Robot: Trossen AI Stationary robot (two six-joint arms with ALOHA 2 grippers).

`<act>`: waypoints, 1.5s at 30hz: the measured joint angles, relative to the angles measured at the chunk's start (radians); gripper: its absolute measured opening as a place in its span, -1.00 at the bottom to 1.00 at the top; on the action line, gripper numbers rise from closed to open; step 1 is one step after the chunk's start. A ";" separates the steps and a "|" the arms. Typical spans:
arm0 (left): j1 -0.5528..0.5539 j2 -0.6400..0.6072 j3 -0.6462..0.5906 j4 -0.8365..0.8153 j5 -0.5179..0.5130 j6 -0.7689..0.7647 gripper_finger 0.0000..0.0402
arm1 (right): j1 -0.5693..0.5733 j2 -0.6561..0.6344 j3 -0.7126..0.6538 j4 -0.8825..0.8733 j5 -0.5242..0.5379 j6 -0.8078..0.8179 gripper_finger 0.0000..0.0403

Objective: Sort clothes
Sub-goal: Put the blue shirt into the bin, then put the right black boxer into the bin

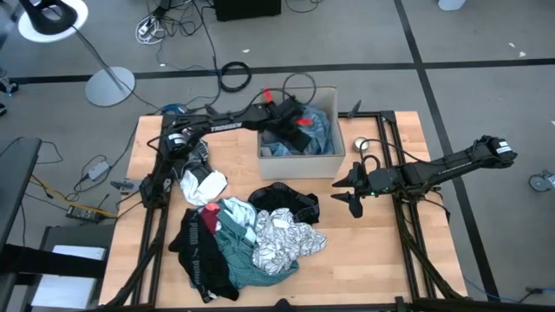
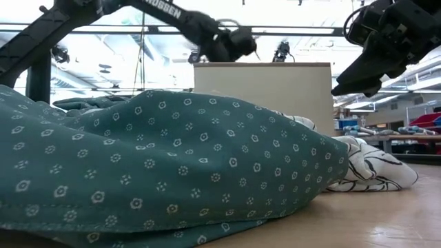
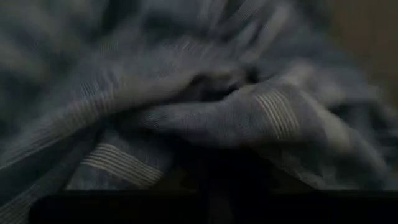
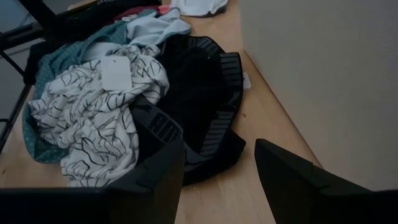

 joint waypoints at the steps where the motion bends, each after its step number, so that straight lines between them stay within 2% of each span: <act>1: -0.004 0.000 0.037 -0.019 0.000 0.022 -0.68 | 0.000 0.000 0.000 -0.004 0.000 0.000 -0.02; 11: -0.092 -0.001 0.436 -0.262 0.004 0.244 -0.68 | 0.001 0.000 0.000 -0.006 -0.001 -0.001 -0.02; 12: -0.111 -0.012 0.443 -0.265 0.003 0.262 -0.68 | 0.002 0.000 0.000 -0.005 -0.011 -0.001 -0.02; 17: -0.206 -0.134 0.374 -0.243 -0.043 0.341 -0.68 | 0.003 0.002 0.000 -0.001 -0.063 -0.007 -0.02; 26: -0.376 -0.291 0.371 -0.282 -0.180 0.383 -0.68 | 0.004 0.101 0.001 0.053 -0.116 0.007 -0.02; 30: -0.445 -0.325 0.371 -0.297 -0.236 0.381 -0.68 | 0.004 0.176 0.002 0.109 -0.117 -0.025 -0.02; 38: -0.563 -0.335 0.363 -0.301 -0.367 0.356 -0.68 | 0.007 0.289 0.073 0.108 -0.132 -0.073 -0.02; 41: -0.588 -0.350 0.299 -0.261 -0.394 0.353 -0.68 | 0.011 0.303 0.087 0.107 -0.134 -0.089 -0.02; 45: -0.594 -0.407 0.116 -0.169 -0.412 0.317 -0.68 | 0.019 0.308 0.093 0.107 -0.140 -0.098 -0.02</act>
